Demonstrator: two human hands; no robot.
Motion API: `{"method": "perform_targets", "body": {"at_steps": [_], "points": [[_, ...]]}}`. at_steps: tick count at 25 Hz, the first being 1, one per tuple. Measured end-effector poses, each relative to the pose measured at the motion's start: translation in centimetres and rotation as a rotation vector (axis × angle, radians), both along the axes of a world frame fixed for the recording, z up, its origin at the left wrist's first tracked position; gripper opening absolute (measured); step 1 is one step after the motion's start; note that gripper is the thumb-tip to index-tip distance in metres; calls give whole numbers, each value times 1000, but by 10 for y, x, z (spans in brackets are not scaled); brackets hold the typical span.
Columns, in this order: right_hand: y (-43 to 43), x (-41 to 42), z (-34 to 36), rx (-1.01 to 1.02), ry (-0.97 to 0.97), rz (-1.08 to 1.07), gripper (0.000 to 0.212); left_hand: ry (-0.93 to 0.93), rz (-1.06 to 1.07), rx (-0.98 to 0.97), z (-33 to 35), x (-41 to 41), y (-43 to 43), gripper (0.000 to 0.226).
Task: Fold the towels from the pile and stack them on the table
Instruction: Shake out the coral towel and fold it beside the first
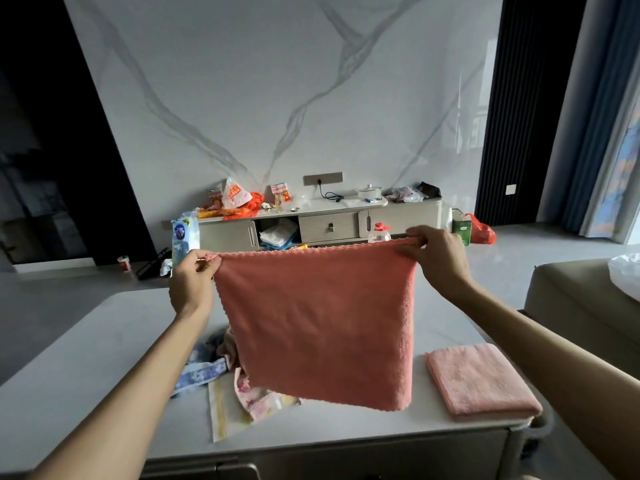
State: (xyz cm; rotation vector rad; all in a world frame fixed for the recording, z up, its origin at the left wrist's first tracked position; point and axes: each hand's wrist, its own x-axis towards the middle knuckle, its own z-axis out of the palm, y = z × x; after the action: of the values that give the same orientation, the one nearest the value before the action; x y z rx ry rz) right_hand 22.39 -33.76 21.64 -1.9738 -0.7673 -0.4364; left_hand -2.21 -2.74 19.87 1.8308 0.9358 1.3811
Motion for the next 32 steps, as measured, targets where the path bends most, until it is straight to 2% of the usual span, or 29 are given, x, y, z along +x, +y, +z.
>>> {"method": "perform_targets", "body": {"at_steps": [2, 4, 6, 7, 9, 10, 13, 16, 19, 24, 28, 32], "points": [[2, 4, -4, -7, 98, -4, 27, 42, -61, -71, -1, 3, 4, 16], [1, 7, -7, 50, 325, 85, 26, 74, -177, -200, 1, 6, 1, 22], [2, 6, -7, 127, 527, 213, 19, -8, -289, -340, 5, 8, -7, 20], [4, 6, -9, 187, 555, 245, 16, -112, -344, -378, 6, 10, -11, 17], [10, 8, -14, 290, 465, 207, 19, -276, -376, -338, 6, 14, -12, 17], [12, 8, -16, 292, 418, 192, 23, -296, -370, -306, 4, 16, -11, 18], [14, 10, -25, 351, 497, 259, 28, -253, -341, -278, -2, 19, -10, 14], [11, 9, -26, 367, 515, 247, 16, -176, -309, -225, -4, 19, -13, 14], [4, -3, -26, 368, 500, 187, 13, -148, -251, -206, -5, 17, -26, 11], [-17, -28, -25, 488, 503, 192, 11, -252, -176, -122, -8, 2, -59, 11], [-21, -29, -15, 609, 532, 234, 10, -400, -191, -166, 5, 2, -71, 10], [6, 10, -41, 600, 624, 207, 10, -285, -252, -252, -15, 34, -42, 15]]}}
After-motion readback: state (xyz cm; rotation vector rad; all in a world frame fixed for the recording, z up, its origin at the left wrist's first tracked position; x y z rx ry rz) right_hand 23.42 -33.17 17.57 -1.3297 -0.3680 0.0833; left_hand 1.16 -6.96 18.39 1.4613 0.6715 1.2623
